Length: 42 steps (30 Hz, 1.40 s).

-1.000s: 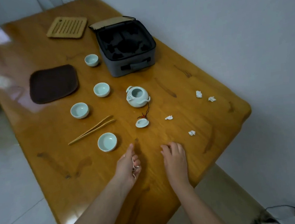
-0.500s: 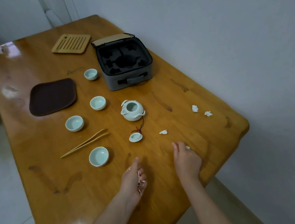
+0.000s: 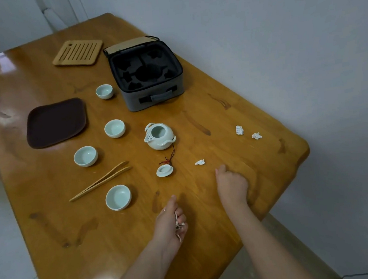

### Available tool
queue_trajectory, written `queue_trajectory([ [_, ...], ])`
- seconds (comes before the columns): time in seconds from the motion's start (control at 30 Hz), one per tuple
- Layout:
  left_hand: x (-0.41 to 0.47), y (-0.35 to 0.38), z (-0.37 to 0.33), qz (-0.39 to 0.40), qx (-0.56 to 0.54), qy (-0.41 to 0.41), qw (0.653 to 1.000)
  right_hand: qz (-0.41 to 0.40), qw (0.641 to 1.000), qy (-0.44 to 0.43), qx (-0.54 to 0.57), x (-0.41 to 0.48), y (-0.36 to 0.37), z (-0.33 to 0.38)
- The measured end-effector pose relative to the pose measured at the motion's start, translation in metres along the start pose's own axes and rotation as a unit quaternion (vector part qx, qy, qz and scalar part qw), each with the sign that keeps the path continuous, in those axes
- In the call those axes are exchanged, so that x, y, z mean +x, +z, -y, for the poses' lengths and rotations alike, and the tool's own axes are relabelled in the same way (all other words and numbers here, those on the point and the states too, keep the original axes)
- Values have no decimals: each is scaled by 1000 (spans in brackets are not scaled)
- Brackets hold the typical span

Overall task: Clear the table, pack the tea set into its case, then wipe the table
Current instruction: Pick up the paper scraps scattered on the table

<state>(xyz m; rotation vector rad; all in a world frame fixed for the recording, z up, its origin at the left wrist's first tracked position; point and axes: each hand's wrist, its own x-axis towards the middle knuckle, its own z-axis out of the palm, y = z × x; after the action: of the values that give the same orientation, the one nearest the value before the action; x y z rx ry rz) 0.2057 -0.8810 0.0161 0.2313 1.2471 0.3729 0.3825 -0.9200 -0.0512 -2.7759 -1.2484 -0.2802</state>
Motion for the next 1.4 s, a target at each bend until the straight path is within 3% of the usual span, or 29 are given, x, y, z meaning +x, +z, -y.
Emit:
queue_trajectory([
  [0.17,4,7,-11,-4,3,6,1000,-44,996,-73,27,13,0,2],
  [0.4,11,4,-12,-12,-21,8,1000,-93,980,-96,145,31,1,12],
  [0.7,21,9,-23,-12,-49,9,999,-22,994,-76,70,33,6,33],
  [0.9,16,12,-35,14,-76,-2,997,-3,983,-182,9,37,3,37],
  [1.0,10,10,-44,16,-76,-4,997,36,989,-62,127,38,-5,29],
  [1.1,6,12,-55,23,-82,-7,996,30,971,33,234,43,-16,8],
  [1.27,11,26,-60,43,-70,-15,997,7,955,120,270,62,-27,-23],
  [1.4,13,36,-52,40,-81,-14,996,48,956,147,248,73,-28,-46],
])
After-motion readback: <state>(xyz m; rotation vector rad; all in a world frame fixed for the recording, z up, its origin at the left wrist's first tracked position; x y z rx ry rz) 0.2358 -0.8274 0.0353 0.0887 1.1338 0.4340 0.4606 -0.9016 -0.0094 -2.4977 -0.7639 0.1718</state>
